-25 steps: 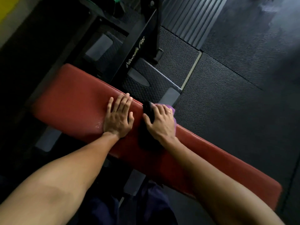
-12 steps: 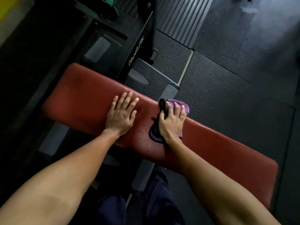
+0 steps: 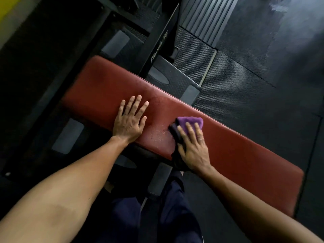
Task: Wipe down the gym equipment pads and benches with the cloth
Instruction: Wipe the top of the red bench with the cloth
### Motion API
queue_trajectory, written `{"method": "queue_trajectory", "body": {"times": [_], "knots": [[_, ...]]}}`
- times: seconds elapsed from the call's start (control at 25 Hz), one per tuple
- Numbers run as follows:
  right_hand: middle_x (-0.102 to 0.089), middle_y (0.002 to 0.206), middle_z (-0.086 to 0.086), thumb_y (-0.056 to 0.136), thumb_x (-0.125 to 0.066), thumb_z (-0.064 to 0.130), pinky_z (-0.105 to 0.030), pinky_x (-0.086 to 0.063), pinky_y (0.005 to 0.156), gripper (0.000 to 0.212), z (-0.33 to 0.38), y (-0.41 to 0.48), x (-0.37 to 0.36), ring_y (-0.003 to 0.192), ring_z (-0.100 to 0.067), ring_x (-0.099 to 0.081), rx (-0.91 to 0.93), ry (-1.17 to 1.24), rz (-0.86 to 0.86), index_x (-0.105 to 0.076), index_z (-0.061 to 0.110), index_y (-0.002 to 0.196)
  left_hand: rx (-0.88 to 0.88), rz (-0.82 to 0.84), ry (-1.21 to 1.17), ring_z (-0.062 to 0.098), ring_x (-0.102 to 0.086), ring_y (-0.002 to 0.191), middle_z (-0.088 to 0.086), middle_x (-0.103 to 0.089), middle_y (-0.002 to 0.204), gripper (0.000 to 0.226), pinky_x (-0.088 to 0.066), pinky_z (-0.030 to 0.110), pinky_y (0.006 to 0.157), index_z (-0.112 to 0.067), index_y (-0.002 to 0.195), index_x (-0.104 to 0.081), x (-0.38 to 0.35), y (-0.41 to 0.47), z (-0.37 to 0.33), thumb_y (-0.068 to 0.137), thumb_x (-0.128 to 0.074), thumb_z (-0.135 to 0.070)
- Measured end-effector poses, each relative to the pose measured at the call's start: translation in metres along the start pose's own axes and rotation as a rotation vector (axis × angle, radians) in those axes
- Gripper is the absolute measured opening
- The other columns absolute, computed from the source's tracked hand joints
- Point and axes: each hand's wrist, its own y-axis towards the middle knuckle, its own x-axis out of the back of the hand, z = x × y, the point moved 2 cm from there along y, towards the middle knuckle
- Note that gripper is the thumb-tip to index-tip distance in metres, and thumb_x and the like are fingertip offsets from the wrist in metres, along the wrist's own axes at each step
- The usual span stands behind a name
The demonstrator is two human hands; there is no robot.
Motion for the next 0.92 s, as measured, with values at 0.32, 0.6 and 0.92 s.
{"method": "queue_trajectory", "body": {"times": [0.32,0.6,0.92], "knots": [[-0.022,0.169,-0.008,0.094,-0.047,0.034,-0.051,-0.006,0.128,0.070,0.137,0.067,-0.015,0.158,-0.031,-0.001,-0.193,0.207,-0.030,-0.033,0.018,0.160,-0.050,-0.101,0.035,0.032,-0.035,0.148,0.012,-0.035,0.162,0.056,-0.021,0.054,0.122,-0.019,0.154,-0.040,-0.004,-0.012,0.009,0.099,-0.042,-0.030],[-0.031,0.166,-0.005,0.097,-0.050,0.051,-0.053,-0.024,0.123,0.068,0.033,-0.020,-0.007,0.156,-0.032,-0.018,-0.064,-0.006,0.013,-0.040,0.023,0.157,-0.017,-0.055,0.005,0.027,-0.025,0.153,0.008,-0.026,0.166,0.055,-0.016,0.052,0.124,-0.025,0.157,-0.036,0.003,-0.024,0.013,0.103,-0.040,-0.034],[-0.004,0.171,-0.011,0.096,-0.048,0.039,-0.050,0.006,0.127,0.077,0.148,0.049,-0.016,0.157,-0.036,0.010,-0.232,0.139,0.048,-0.020,0.016,0.163,-0.027,-0.124,-0.008,0.029,-0.031,0.151,0.010,-0.033,0.163,0.054,-0.022,0.055,0.122,-0.022,0.154,-0.042,0.001,-0.025,0.014,0.101,-0.046,-0.027]]}}
